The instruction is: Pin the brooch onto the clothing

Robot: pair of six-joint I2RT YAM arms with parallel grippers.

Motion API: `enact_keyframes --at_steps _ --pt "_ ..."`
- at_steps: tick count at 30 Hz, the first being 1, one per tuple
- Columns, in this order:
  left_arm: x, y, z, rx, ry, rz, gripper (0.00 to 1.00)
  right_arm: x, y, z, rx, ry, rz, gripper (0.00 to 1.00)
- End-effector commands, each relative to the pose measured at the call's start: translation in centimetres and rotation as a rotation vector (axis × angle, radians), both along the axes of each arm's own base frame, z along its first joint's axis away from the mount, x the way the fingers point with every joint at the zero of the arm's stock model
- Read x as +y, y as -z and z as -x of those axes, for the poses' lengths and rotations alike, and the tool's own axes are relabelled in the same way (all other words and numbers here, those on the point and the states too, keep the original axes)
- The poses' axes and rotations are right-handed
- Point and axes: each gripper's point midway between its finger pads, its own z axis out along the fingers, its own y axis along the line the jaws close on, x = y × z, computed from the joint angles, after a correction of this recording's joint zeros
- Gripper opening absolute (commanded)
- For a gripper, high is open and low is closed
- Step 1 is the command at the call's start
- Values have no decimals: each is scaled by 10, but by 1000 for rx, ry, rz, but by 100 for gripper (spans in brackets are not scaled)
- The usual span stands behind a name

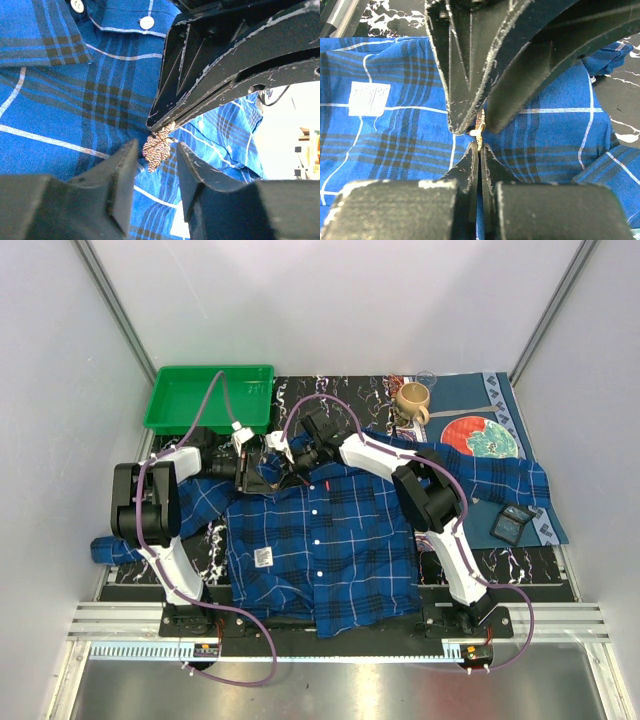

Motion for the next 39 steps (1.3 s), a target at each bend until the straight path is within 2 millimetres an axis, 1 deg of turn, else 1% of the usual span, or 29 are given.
enact_keyframes --at_steps 1,2,4,5,6,7,8,9,10,11,12,13,14,15,16,18,19,20,23,25,27,29,31,33,34,35,36,37,39 --pt "3 -20 -13 -132 0 -8 44 9 -28 9 9 -25 -53 0" --pt "4 -19 -11 -138 -6 -9 48 9 -28 7 7 -23 -55 0" --pt "11 -28 -16 -194 -29 -10 52 9 -28 8 18 -20 -52 0" --pt "14 -25 -13 -193 -42 -16 57 9 -28 8 20 -19 -51 0" --pt "21 -31 -14 -244 -48 -19 59 9 -27 9 24 -18 -49 0" --pt "24 -34 -13 -276 -48 -15 64 8 -27 10 34 -17 -48 0" --pt "26 -33 -6 -296 -44 -3 66 8 -28 8 40 -12 -50 0" --pt "34 -39 -6 -381 -43 -15 67 8 -29 7 46 -6 -53 0" --pt "37 -36 2 -398 -42 -17 68 8 -30 8 74 1 -53 0" --pt "38 -43 6 -453 -32 -11 68 7 -33 5 81 6 -61 0" --pt "46 -44 6 -569 -8 -38 68 7 -33 5 96 11 -62 0" --pt "46 -42 18 -571 9 -37 68 6 -34 5 114 15 -64 0" --pt "47 -44 24 -630 35 -60 69 6 -35 4 118 18 -71 0" --pt "50 -41 26 -759 94 -102 71 5 -37 2 126 24 -76 0" --pt "48 -36 38 -758 118 -109 73 4 -38 2 153 28 -77 0" --pt "49 -35 44 -879 175 -158 75 3 -39 2 173 29 -85 0" --pt "48 -30 49 -896 184 -153 77 5 -42 4 177 18 -99 0" --pt "46 -32 51 -935 196 -153 78 4 -41 4 188 18 -101 0" --pt "43 -23 52 -956 225 -165 86 3 -42 7 212 10 -103 0" --pt "43 -21 54 -968 233 -169 87 3 -43 8 216 7 -106 0" --pt "42 -25 57 -989 236 -170 87 2 -45 8 217 7 -108 0" --pt "40 -32 62 -1024 245 -178 83 3 -46 10 224 5 -107 0" --pt "40 -37 68 -1038 257 -184 81 2 -46 11 229 3 -108 0" --pt "39 -46 70 -1090 299 -227 81 1 -47 11 230 4 -107 0" --pt "44 -39 70 -1095 337 -301 82 1 -48 12 229 3 -108 0" --pt "45 -42 69 -1134 359 -348 82 1 -49 12 226 2 -110 0" --pt "51 -45 56 -1191 349 -407 84 1 -49 12 222 0 -112 0" --pt "57 -38 53 -1192 333 -469 85 1 -50 11 218 1 -114 0" --pt "62 -33 47 -1246 352 -514 85 2 -52 11 219 -4 -119 0"
